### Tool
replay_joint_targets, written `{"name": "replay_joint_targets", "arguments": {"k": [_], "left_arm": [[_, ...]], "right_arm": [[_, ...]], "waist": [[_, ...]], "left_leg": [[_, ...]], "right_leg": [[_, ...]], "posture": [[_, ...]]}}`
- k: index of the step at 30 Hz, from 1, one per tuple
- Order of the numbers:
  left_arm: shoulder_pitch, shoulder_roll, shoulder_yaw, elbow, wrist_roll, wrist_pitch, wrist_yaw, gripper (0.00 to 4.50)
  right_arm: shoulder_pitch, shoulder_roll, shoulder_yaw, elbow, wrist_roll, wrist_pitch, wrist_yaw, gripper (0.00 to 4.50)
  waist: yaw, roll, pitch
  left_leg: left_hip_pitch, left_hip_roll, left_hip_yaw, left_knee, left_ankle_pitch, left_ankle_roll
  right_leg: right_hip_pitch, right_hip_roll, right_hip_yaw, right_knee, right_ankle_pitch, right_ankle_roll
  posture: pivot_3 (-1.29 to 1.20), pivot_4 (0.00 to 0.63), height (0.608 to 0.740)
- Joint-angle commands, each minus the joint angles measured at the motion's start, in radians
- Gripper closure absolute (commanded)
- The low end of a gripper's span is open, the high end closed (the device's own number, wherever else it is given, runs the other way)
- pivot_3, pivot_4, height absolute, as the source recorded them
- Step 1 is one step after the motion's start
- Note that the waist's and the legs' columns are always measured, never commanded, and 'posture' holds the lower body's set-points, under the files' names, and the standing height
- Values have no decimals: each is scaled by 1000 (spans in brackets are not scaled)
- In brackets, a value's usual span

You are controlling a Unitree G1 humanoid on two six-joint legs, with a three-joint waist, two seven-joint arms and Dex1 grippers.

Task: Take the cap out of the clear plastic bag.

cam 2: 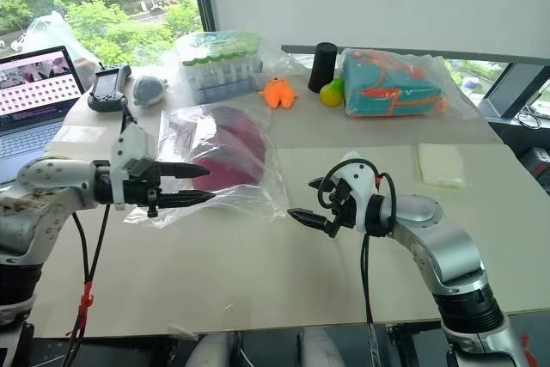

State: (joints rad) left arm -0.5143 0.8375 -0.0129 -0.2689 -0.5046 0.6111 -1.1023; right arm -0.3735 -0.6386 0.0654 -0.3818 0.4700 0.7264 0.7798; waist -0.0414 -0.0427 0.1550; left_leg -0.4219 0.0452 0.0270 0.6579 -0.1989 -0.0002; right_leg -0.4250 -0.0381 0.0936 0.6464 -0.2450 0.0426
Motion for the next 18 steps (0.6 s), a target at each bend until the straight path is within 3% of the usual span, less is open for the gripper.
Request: {"name": "replay_joint_targets", "arguments": {"k": [1,10,18], "left_arm": [[-50,-12,-51,-34,60,-48,18,1958],[-48,-66,-253,33,334,-183,108,1958],[-38,-97,-228,-1,396,-122,195,1958]], "right_arm": [[-16,5,-14,-32,5,-9,-11,0],[-13,16,-13,-54,14,1,-33,0],[-5,26,-14,-60,16,-7,-42,0]], "waist": [[0,0,0],[-1,0,0],[1,0,0]], "left_leg": [[0,0,0,0,0,0],[0,0,0,0,0,0],[0,0,0,0,0,0]], "right_leg": [[0,0,0,0,0,0],[0,0,1,0,0,0],[0,0,0,0,0,1]], "posture": [[0,150,740],[0,150,740],[0,150,740]]}}
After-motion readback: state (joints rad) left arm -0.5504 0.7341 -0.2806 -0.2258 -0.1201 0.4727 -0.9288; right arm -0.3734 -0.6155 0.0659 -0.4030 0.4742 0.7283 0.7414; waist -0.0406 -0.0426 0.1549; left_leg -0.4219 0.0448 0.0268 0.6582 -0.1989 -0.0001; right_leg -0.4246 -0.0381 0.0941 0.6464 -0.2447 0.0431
